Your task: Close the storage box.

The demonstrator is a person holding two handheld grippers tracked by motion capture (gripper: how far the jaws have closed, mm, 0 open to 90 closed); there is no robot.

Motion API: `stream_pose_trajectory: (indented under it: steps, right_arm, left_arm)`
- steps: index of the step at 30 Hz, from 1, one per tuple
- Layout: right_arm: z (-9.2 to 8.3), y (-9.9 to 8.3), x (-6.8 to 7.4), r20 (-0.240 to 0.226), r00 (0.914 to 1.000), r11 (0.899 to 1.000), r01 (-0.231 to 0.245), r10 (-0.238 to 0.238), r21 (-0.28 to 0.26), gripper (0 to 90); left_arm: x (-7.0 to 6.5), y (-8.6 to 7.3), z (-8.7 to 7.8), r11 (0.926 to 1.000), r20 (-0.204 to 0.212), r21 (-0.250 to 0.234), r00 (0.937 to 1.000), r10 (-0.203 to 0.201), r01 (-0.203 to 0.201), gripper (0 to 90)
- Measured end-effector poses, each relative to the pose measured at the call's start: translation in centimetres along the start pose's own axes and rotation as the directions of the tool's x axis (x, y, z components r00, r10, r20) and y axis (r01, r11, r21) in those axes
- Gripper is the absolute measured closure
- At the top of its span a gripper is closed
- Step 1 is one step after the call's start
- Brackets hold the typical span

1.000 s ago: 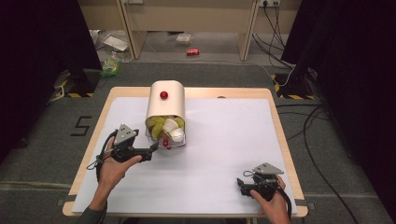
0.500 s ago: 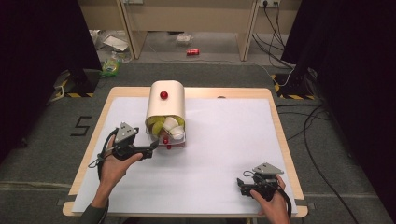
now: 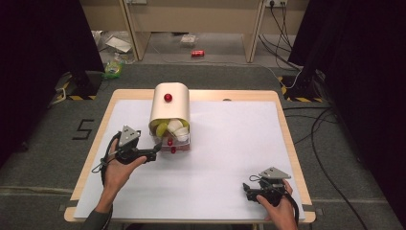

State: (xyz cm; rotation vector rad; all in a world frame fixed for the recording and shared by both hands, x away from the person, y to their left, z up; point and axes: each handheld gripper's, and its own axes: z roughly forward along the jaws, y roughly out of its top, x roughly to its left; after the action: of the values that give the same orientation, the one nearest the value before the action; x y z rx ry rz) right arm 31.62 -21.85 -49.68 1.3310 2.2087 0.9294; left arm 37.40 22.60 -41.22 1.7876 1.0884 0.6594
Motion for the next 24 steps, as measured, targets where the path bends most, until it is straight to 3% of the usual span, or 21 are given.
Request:
stream_pose_trajectory:
  steps: [6, 24]
  right_arm:
    - [0.0, 0.0, 0.0, 0.0, 1.0, 1.0, 0.0, 0.0, 0.0, 9.8]
    - [0.01, 0.0, 0.02, -0.001, 1.0, 1.0, -0.002, 0.002, 0.001, 9.8]
  left_arm:
    - [0.43, -0.12, 0.05, 0.9999, -0.029, -0.015, 0.9995, -0.009, 0.008, 10.8]
    - [0.94, -0.26, 0.52, 0.9993, -0.058, -0.032, 0.998, -0.024, 0.022, 11.0]
